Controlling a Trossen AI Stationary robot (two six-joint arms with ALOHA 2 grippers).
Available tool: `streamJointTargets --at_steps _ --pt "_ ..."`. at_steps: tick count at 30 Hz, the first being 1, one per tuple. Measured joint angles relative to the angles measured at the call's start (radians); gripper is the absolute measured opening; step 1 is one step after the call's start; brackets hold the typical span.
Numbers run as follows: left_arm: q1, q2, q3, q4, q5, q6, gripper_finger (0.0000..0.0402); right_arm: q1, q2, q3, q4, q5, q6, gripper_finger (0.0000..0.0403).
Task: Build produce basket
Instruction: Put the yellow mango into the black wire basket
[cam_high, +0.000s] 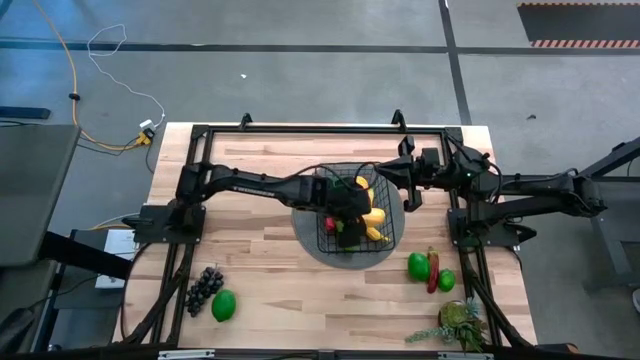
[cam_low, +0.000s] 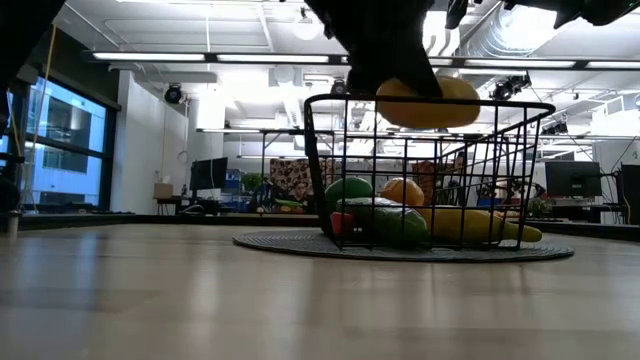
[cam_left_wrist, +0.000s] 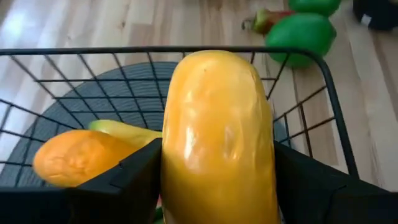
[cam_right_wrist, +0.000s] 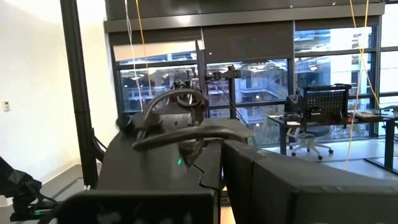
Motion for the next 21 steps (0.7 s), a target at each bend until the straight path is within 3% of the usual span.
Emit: streamJointTargets --at_steps 8,21 --pt "-0.004 0.068 -0.001 -0.010 0.078 0.006 0.0246 0.000 0.000 0.000 0.003 0.001 0.007 0.0000" --pt "-0.005 0.093 0.000 -0.004 0.076 0.007 0.0247 0.000 0.000 0.000 0.001 0.001 0.008 0.0000"
